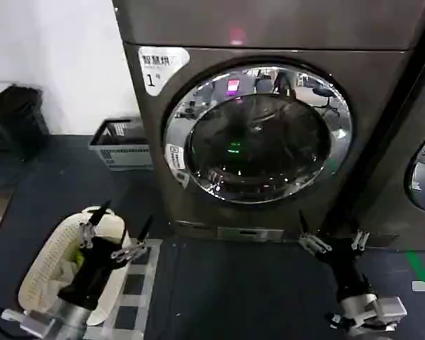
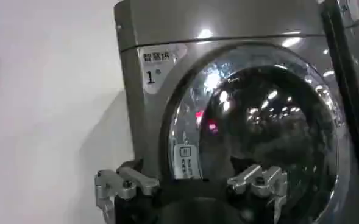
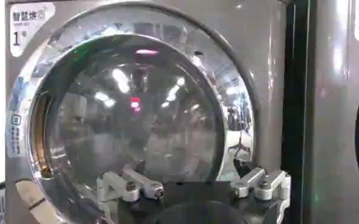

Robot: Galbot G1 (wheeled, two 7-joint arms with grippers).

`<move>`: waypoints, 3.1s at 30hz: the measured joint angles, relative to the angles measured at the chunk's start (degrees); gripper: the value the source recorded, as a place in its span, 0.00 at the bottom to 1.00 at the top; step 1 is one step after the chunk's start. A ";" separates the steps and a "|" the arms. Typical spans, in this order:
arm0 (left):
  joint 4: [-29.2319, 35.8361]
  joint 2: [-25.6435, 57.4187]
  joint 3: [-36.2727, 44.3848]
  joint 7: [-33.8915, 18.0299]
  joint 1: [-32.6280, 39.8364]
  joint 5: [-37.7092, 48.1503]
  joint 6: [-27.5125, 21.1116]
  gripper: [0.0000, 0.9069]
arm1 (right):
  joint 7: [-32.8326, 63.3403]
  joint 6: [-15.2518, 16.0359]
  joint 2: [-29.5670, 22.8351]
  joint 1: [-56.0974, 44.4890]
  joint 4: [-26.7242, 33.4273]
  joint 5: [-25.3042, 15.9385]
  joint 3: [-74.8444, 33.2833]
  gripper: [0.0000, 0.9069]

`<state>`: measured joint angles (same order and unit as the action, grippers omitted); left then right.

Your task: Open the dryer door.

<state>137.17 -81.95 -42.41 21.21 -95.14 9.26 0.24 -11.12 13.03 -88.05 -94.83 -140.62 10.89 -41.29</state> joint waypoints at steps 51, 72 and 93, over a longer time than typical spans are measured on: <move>0.96 -2.19 -1.16 3.70 -3.22 -1.98 -7.28 1.00 | -17.37 0.69 17.75 63.19 48.25 12.52 42.49 1.00; 0.09 -1.52 -2.89 3.96 -1.13 -1.36 -10.69 1.00 | -25.53 3.16 16.72 64.61 49.94 16.17 42.75 1.00; -13.50 8.47 -5.26 2.61 11.08 12.15 -6.31 1.00 | -49.86 0.43 26.38 53.50 40.30 18.27 34.67 1.00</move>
<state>123.67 -73.48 -47.67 23.82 -84.07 21.41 -6.07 -60.98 13.47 -61.67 -41.33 -100.32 29.16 -6.62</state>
